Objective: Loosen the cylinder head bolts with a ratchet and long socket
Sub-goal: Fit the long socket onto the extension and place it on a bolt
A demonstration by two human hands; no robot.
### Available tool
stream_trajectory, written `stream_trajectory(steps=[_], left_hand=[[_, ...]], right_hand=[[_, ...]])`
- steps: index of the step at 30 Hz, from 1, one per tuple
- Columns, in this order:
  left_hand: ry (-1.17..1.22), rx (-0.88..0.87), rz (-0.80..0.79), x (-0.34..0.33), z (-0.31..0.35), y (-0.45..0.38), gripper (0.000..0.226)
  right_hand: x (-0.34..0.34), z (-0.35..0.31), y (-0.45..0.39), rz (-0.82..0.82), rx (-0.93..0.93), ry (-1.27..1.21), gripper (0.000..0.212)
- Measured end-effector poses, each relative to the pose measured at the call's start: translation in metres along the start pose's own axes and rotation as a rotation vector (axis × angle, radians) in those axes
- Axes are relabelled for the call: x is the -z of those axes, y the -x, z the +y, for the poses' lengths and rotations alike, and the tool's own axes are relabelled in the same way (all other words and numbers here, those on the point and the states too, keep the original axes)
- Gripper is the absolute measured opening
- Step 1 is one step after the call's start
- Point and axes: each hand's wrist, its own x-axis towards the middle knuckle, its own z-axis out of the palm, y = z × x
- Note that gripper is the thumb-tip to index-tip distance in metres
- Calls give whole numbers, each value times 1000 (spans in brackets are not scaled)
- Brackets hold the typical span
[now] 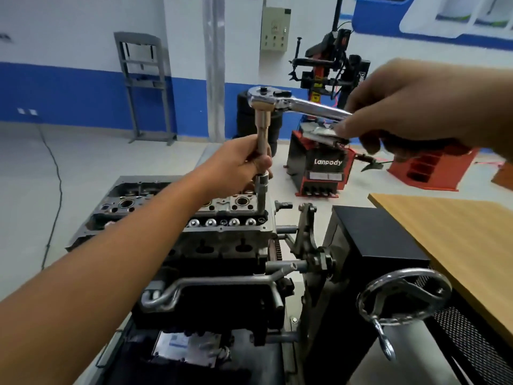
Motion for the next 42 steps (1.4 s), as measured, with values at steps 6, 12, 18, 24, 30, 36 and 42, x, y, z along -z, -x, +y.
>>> stream_trajectory(steps=[6,12,18,24,30,36,42], left_hand=[[5,20,26,-19,-24,1,13],[11,-58,-1,-26,-30,-3,30],[144,-35,-17,-34,-37,-11,8],[394,-103,-43,-29,-22,-10,30],[781,-137,10,-30,1,-18,38],[716,-131,78,-36,12,-20,44],[698,-67,83,-37,13,-22,39]], right_hand=[[-21,-7,-27,-60,127,199,9],[-54,-26,-48,40,202,364,34],[-65,-33,-67,41,83,345,44],[-95,-54,-69,272,62,439,58],[-83,-51,-82,143,202,259,56],[-82,-56,-50,139,5,282,58],[-89,-49,-30,249,4,219,53]])
